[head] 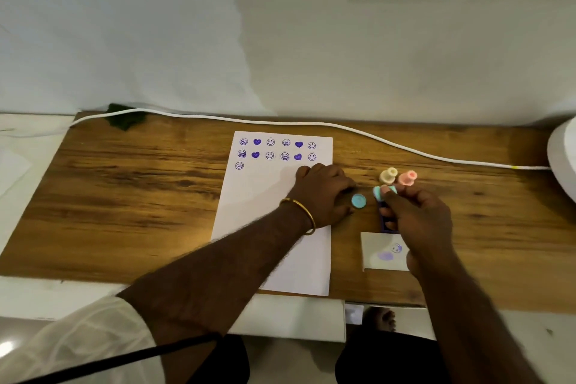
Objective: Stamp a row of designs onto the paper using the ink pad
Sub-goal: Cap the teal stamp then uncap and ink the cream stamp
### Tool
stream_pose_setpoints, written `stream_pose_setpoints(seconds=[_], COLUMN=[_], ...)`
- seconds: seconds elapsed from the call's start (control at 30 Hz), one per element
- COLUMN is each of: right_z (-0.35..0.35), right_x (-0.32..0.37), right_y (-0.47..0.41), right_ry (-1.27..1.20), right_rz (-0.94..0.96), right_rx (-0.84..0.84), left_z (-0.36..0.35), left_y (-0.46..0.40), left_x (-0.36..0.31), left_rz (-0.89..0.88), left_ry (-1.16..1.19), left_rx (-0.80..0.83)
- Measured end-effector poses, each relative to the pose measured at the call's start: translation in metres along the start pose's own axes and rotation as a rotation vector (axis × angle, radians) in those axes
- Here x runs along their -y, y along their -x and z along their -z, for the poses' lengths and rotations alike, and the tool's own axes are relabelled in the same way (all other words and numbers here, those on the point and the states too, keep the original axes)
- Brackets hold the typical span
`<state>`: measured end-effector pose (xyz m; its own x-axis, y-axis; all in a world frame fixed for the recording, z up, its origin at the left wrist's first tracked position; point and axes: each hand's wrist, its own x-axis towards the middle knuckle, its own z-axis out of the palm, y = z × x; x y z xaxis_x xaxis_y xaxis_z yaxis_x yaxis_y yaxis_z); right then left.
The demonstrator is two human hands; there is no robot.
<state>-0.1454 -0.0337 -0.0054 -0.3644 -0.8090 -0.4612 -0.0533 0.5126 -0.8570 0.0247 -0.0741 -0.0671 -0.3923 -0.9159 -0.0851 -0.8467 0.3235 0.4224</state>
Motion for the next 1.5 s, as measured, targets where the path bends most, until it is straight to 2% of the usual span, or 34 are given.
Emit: stream_pose_setpoints(seconds=[0.27,0.53,0.9,1.1,1.23,1.5], right_z=[-0.003,-0.006,-0.007,-0.006,-0.004,-0.002], right_x=[-0.001,-0.001,-0.001,0.000,0.002,0.003], right_y=[-0.001,0.000,0.003,0.003,0.003,0.002], right_ry=[0.040,0.001,0.029,-0.019,-0.102,-0.165], right_rz=[0.026,0.061,0.120,0.086,0.030,0.013], right_rx=[-0.024,0.030,0.088,0.102,0.116,0.123], left_z=[0.003,0.017,0.032,0.036,0.035,0.030], left_y=[-0.006,-0.005,-0.006,-0.008,-0.007,-0.004], left_x=[-0.009,-0.015,-0.022,-0.019,-0.017,-0.020], left_rz=[-0.056,-0.069,-0.057,-0.097,-0.051,0.038], left_ry=[-0.032,0.124,0.172,0.343,0.469,0.622], left_rx=[-0.002,-0.073,-0.096,-0.053,0.017,-0.080])
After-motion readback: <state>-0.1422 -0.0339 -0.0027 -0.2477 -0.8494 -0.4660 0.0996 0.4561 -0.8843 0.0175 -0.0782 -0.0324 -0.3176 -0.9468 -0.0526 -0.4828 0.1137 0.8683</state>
